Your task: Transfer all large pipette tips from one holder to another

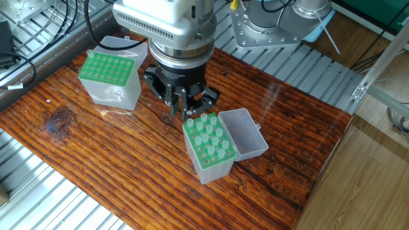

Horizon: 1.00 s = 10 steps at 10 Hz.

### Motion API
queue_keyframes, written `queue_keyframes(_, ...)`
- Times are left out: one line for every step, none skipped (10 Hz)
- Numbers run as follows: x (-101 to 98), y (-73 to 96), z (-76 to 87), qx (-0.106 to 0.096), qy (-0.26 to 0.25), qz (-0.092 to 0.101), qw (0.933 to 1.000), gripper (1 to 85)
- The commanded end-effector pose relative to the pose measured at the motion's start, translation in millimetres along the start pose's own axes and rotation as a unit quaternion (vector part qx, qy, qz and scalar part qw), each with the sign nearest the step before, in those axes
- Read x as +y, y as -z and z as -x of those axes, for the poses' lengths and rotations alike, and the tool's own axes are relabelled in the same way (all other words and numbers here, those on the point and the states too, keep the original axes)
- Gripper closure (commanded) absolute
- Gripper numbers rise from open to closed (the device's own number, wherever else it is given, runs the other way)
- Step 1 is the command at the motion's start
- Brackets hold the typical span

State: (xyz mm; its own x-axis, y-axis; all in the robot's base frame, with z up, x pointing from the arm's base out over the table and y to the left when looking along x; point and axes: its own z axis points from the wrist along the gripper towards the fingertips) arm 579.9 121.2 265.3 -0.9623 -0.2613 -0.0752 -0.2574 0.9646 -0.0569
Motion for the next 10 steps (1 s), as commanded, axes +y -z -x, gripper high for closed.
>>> queue_keyframes(-8.6, -0.1, 2.5, 0.001, 0.011, -0.01, 0.9999, 60.3)
queue_keyframes(-3.4, -0.3, 4.0, -0.002, 0.008, -0.001, 1.0, 60.3)
queue_keyframes(-1.6, -0.5, 5.0, -0.003, 0.005, 0.003, 1.0, 60.3)
queue_keyframes(3.5, -0.4, 7.0, -0.007, 0.001, 0.014, 0.9999, 60.3)
queue_keyframes(8.5, -0.2, 6.1, -0.005, -0.003, 0.024, 0.9997, 61.3)
queue_keyframes(16.5, 0.4, -0.9, 0.008, 0.004, 0.039, 0.9992, 62.3)
queue_keyframes(20.5, 0.7, -0.7, 0.006, 0.039, 0.047, 0.9981, 62.0)
queue_keyframes(19.1, 0.6, -0.5, 0.004, 0.081, 0.045, 0.9957, 61.7)
queue_keyframes(15.6, 0.3, -1.6, 0.005, 0.116, 0.038, 0.9924, 61.0)
queue_keyframes(14.3, 0.2, -1.2, 0.004, 0.135, 0.036, 0.9902, 59.7)
